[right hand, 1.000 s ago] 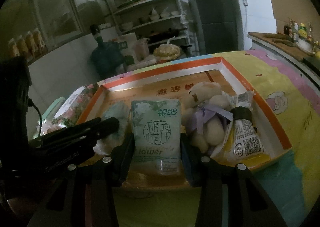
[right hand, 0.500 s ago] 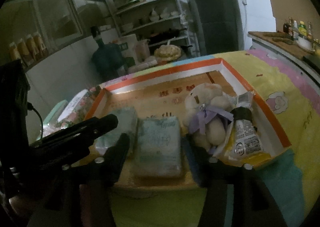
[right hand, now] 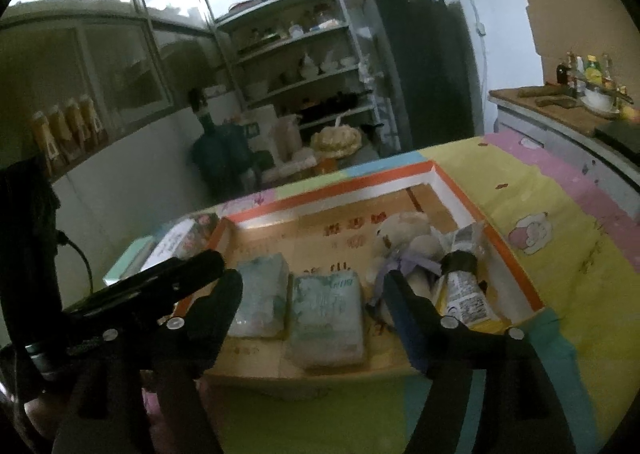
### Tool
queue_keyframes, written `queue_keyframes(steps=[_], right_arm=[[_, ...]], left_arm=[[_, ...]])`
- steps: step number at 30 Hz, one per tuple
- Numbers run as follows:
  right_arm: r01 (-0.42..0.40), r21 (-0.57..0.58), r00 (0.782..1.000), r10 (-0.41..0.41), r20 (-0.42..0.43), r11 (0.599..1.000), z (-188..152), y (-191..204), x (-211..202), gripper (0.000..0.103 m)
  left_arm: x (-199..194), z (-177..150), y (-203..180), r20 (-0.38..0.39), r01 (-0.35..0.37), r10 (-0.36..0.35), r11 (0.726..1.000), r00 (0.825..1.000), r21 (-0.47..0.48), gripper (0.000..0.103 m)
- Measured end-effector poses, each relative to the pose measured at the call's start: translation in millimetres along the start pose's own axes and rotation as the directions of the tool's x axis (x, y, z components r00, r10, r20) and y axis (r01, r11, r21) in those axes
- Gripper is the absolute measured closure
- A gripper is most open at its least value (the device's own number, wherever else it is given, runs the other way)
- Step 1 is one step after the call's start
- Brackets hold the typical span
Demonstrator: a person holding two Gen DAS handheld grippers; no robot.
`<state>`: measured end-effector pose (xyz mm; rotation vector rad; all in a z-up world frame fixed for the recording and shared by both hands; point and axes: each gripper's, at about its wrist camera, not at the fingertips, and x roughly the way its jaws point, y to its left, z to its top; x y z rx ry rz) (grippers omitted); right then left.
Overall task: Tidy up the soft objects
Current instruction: 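Open both tools and withdraw them from the box lid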
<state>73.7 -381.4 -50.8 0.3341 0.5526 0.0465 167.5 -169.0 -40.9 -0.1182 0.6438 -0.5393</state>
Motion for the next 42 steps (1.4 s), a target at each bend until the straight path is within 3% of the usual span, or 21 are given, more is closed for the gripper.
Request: queue_keyframes(steps=[8,17,30,42], right_arm=[[-0.005,0.02,0.997,0.004,0.073,1.0,4,3,-20,0.026],[-0.005,-0.005,0.994,0.005,0.113,1.0,0,22,-35,0.025],[-0.044,-0.051,0.988,0.051,0.143,0.998,-11,66,-51,0.025],[-0.065,-0.105,0.988,0.078,0.133,0.992,-31,113,-59,0.025]], left_arm=[[-32,5,-2,0.12,-0.013,0.009,0.999,0.993,0.034,0.017],[-63,4,-2,0.173,-0.032,0.018,0.996,0.985,0.079,0.016],[-115,-11,19,0.225,-0.159,0.139,0.984,0.964,0.075,0.016],[-149,-31,58,0.211,-0.202,0.192,0.979,0.958,0.025,0.016]])
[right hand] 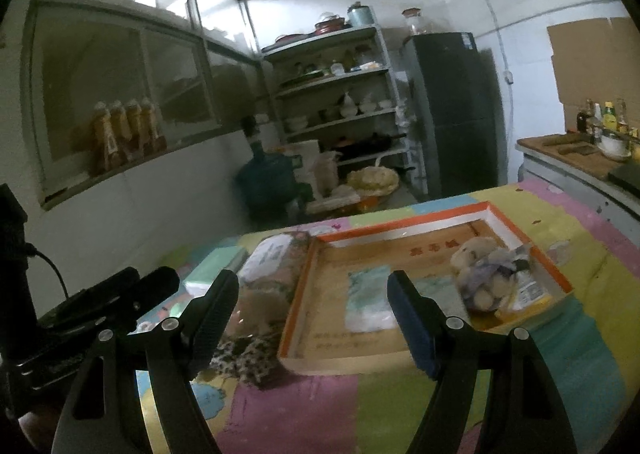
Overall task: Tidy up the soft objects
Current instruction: 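Open both tools and withdraw them from the box lid, then move both tools back over the pile of soft items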
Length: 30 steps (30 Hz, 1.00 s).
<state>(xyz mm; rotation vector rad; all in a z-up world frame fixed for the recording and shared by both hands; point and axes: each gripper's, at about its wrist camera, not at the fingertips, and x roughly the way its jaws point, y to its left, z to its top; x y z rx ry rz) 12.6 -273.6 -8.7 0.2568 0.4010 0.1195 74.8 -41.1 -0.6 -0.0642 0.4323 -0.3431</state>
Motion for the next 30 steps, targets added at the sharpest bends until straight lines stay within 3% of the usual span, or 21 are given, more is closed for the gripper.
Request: queue_keyframes(steps=[17,30], right_arm=[[-0.063,-0.058,0.997,0.061,-0.042,0.996,-14,43,13,0.025],[-0.123,-0.101,0.99,0.115,-0.084,0.987,-21,78,32,0.025]], left_arm=[[-23,-9,69,-0.014,-0.157,0.157,0.984,0.988,-0.082,0.016],[-42,-19,117,-0.026,-0.215,0.213,0.966,0.977,-0.145,0.016]])
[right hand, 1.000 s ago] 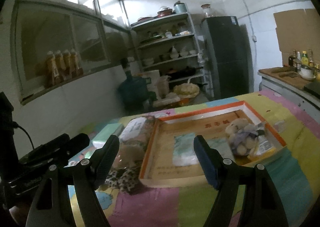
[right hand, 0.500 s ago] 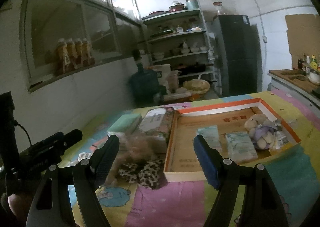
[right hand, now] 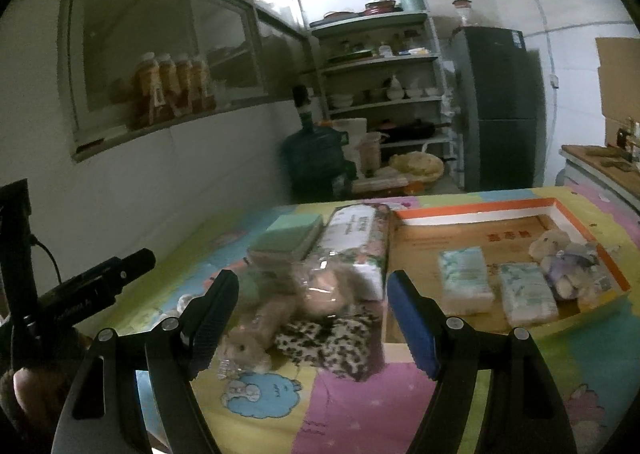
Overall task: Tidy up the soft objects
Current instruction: 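Move both tools back over the pile of soft items, then grasp the white floral scrunchie with left tool while right tool grasps the green bagged soap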
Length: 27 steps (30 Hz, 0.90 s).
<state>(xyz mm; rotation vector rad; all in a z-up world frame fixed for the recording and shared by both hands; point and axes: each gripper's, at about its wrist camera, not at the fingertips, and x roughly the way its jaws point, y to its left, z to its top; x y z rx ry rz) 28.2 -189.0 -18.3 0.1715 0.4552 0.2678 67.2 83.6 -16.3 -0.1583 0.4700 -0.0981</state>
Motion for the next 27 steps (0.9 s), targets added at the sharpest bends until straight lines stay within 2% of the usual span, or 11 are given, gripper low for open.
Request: queue_keyframes(steps=[9,12,20,25,27], right_arm=[[-0.053,-0.044,0.998,0.052,-0.036,0.998,-4,31,17,0.025],[-0.064,-0.052,0.997,0.062,-0.046,0.997,-5,39,22,0.025],[-0.087,-0.056,0.994,0.083,-0.067,0.995,-10,52,31,0.025],[-0.098,-0.066,0.993,0.093,-0.079,0.993,-12,56,36,0.025],[-0.099,-0.069,0.993,0.093,-0.079,0.993,-12,56,36,0.025]], left_arm=[[6,-6,32,-0.034,-0.012,0.011,0.999,0.999,-0.035,0.016],[13,-9,42,-0.061,0.011,-0.015,0.998,0.998,-0.063,0.016],[41,-26,53,-0.158,-0.007,-0.002,0.998,0.987,-0.061,0.017],[63,-36,50,-0.233,-0.009,-0.002,0.999,0.972,-0.048,0.023],[69,-41,50,-0.262,-0.009,-0.004,0.999,0.965,-0.049,0.03]])
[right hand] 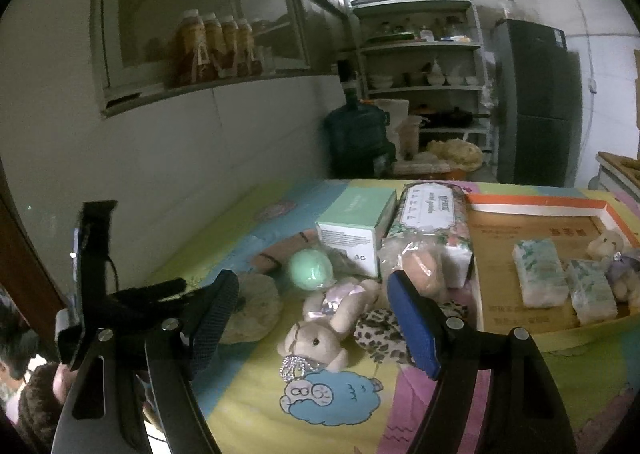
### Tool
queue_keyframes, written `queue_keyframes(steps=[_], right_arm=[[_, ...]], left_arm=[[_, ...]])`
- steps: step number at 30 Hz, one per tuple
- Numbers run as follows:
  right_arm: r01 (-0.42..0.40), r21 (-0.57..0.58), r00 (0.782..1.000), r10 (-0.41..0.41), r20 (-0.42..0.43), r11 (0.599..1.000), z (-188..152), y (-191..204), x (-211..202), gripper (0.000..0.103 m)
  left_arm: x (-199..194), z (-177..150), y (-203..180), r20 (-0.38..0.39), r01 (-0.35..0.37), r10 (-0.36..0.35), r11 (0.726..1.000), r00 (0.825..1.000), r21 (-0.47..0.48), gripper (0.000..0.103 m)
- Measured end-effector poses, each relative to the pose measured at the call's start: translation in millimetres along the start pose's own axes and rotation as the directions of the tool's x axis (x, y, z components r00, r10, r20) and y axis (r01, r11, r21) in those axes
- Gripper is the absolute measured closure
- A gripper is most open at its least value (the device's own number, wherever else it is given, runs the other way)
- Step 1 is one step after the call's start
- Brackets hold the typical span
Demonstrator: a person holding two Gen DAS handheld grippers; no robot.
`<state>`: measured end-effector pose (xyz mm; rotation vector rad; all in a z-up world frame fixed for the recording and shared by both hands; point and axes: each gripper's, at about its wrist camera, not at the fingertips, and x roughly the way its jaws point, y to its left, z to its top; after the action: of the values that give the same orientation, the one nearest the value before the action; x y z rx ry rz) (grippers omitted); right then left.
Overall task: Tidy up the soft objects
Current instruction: 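Grasp the white floral scrunchie with left tool while right tool grasps the green bagged soap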
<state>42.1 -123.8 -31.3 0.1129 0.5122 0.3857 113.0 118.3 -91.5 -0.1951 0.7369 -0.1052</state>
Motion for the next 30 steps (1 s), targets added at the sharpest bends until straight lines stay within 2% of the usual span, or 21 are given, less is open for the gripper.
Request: queue_keyframes(steps=[3,6,7,8,9,11,15,22,30], right_arm=[[0.001,0.004,1.0,-0.001,-0.002,1.0,0,0,0,0.025],[-0.003,0.005,1.0,0.003,-0.005,1.0,-1,1,1,0.025],[-0.006,0.006,1.0,0.006,-0.008,1.0,-1,1,2,0.025],[-0.008,0.006,1.0,0.008,-0.011,1.0,-1,0,3,0.025],[-0.011,0.006,1.0,0.011,-0.015,1.0,-1,0,4,0.025],[-0.017,0.003,1.0,0.017,-0.022,1.0,-1,1,7,0.025],[-0.033,-0.021,0.999,0.032,-0.039,0.999,-1,7,14,0.025],[-0.068,-0.079,0.996,0.063,-0.062,0.995,9,21,38,0.025],[-0.052,-0.12,0.988,0.033,-0.153,0.991,19,24,84,0.025]], left_arm=[[12,-4,1,-0.052,-0.016,0.016,1.0,0.999,-0.005,0.034],[16,-7,-1,-0.043,-0.032,0.033,0.999,0.999,0.017,0.039],[16,-7,-2,-0.037,-0.031,0.031,0.999,0.999,0.021,0.044],[16,-8,-2,-0.032,-0.023,0.023,1.0,0.999,0.018,0.06],[15,-9,0,-0.025,-0.025,0.025,1.0,0.999,0.011,0.07],[15,-9,5,-0.023,0.011,-0.012,1.0,1.0,-0.011,0.085],[8,-12,12,0.012,0.039,-0.038,0.998,0.999,-0.047,0.091],[-14,-6,16,0.083,0.018,-0.014,0.999,0.996,-0.037,0.092],[-38,-2,25,0.146,0.002,0.003,1.0,0.989,-0.029,0.092]])
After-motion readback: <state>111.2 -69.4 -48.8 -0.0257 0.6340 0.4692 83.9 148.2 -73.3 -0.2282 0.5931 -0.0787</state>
